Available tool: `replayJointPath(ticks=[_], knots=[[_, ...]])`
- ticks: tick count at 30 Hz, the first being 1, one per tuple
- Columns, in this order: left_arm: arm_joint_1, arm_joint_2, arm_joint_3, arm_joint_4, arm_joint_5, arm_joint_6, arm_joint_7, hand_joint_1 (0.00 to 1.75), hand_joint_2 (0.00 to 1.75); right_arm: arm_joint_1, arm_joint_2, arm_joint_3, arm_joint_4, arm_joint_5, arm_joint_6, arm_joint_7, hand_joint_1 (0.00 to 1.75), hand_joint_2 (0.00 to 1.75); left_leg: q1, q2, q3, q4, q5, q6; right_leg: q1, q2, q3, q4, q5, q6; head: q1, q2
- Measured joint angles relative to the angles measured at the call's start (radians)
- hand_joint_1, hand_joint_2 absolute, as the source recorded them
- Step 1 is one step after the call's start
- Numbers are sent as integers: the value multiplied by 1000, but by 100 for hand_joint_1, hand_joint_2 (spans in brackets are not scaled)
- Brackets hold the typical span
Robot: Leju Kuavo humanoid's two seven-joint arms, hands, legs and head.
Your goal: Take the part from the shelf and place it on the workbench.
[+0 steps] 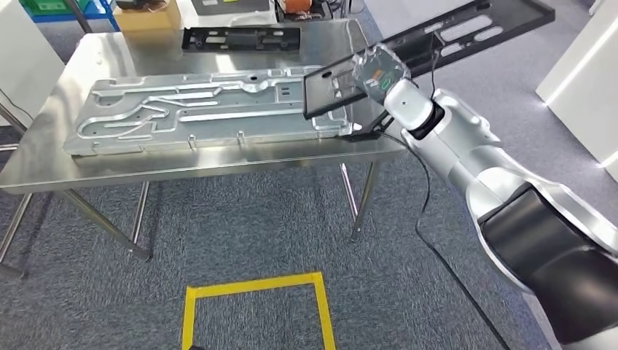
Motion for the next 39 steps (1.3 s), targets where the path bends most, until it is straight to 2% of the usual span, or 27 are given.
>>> replayJointPath(ticks=[3,5,7,8,10,11,12,14,15,16,17,19,20,21,22,23,25,26,27,28,29,30,31,32,35,37,39], knots=[[-2,0,0,0,1,-1,-3,0,175,1,1,0,2,0,-6,-4,175,175,-1,-6,30,-8,-13,21,-4,-5,-22,62,6,14,0,0],[-3,0,1,0,1,-1,-6,0,175,6,3,1,5,0,-14,-9,175,175,-3,-8,56,-13,-28,33,-4,-10,-98,167,6,16,0,0],[-5,0,2,0,1,-2,-8,0,175,21,5,2,10,0,-21,-13,175,175,-5,-12,83,-14,-53,39,0,-12,-193,271,-33,14,0,0],[-4,-1,2,0,1,-3,-9,0,175,31,6,3,13,0,-23,-13,175,175,-6,-15,99,-15,-66,40,2,-12,-227,294,-59,13,0,0],[1,-3,3,0,1,-3,-10,0,175,49,11,6,21,0,-26,-11,175,175,-8,-24,141,-15,-101,39,8,-12,-260,255,-91,4,0,0],[3,-4,3,0,1,-4,-10,0,175,54,15,8,25,0,-28,-9,175,175,-10,-27,165,-16,-121,39,13,-12,-262,202,-74,-4,0,0],[6,-4,4,0,1,-4,-11,0,175,58,18,11,28,0,-29,-7,175,175,-11,-29,188,-17,-143,39,20,-12,-259,132,-16,-14,0,0],[5,-9,5,2,1,-3,-11,0,175,63,27,15,35,0,-32,-2,175,175,-14,-32,223,-22,-181,33,32,-5,-249,30,150,-31,1,0],[5,-11,6,3,2,-3,-12,0,175,65,33,17,39,0,-33,0,175,175,-14,-33,236,-33,-194,27,38,-1,-244,7,205,-37,1,0],[3,-13,7,4,2,-3,-12,0,175,67,38,18,43,0,-34,3,175,175,-14,-33,248,-39,-194,20,40,2,-237,3,218,-42,3,0],[2,-12,8,4,2,-3,-13,0,175,68,43,19,45,0,-34,5,175,175,-14,-33,249,-33,-181,14,39,2,-226,4,201,-47,5,0],[1,-12,8,4,1,-4,-15,0,175,69,53,19,51,0,-33,10,175,175,-15,-26,212,59,-128,10,33,1,-191,-11,169,-56,7,0],[1,-11,8,3,1,-4,-16,0,175,72,57,19,54,0,-33,11,175,175,-16,-23,171,128,-107,11,30,0,-167,-20,153,-59,7,0],[2,-11,8,3,1,-4,-17,0,175,78,60,20,57,0,-32,12,175,175,-15,-20,122,196,-107,11,27,0,-141,-29,136,-60,7,0],[4,-12,8,3,1,-4,-17,0,175,88,63,21,61,-1,-32,12,175,175,-14,-19,73,245,-133,8,26,-1,-116,-35,119,-59,7,0],[6,-12,8,3,0,-4,-16,0,175,97,67,22,65,-1,-33,11,175,175,-12,-19,30,270,-178,4,26,-1,-91,-39,101,-58,7,0],[10,-12,8,3,-4,-5,-13,0,175,112,81,23,74,-4,-34,12,175,175,-6,-18,-35,260,-277,-11,23,-1,-44,-41,65,-54,7,0],[11,-11,8,3,-7,-4,-11,0,175,114,90,23,79,-8,-35,12,175,175,-1,-17,-55,228,-297,-18,22,0,-22,-41,48,-51,7,0],[12,-11,8,3,-12,-3,-10,0,175,115,100,22,84,-12,-36,13,175,175,5,-16,-69,181,-278,-25,20,1,1,-39,30,-48,7,0],[12,-11,8,4,-17,-2,-9,0,175,118,112,21,89,-18,-37,14,175,175,10,-13,-77,122,-201,-30,19,2,18,-38,13,-44,7,0],[13,-12,8,5,-22,-1,-8,0,175,122,123,20,96,-24,-40,14,175,175,14,-8,-86,60,-91,-33,19,4,35,-30,-6,-39,7,0],[12,-13,8,7,-28,-2,-8,0,175,128,139,18,103,-30,-42,14,175,175,16,-3,-91,20,8,-30,20,7,44,-22,-22,-34,7,0],[10,-14,8,8,-33,-3,-9,0,175,135,157,15,111,-34,-46,14,175,175,14,-1,-94,-2,81,-25,20,9,47,-15,-38,-27,7,0],[4,-14,8,9,-38,-5,-10,0,175,141,173,11,120,-37,-49,16,175,175,8,0,-98,-4,104,-17,18,10,49,-7,-50,-19,7,0],[-14,-14,6,9,-50,-8,-13,0,175,156,227,-2,137,-45,-64,25,175,175,2,-1,-89,3,85,7,8,4,41,18,-84,1,6,0],[-23,-14,4,9,-56,-8,-14,0,175,169,257,-9,147,-55,-72,26,175,175,2,-2,-73,-1,72,20,6,-6,-18,127,-125,6,6,0],[-29,-13,3,9,-62,-8,-15,0,175,192,285,-15,157,-68,-79,22,175,175,-1,-6,-59,-1,57,26,7,-10,-117,274,-159,9,6,0]])
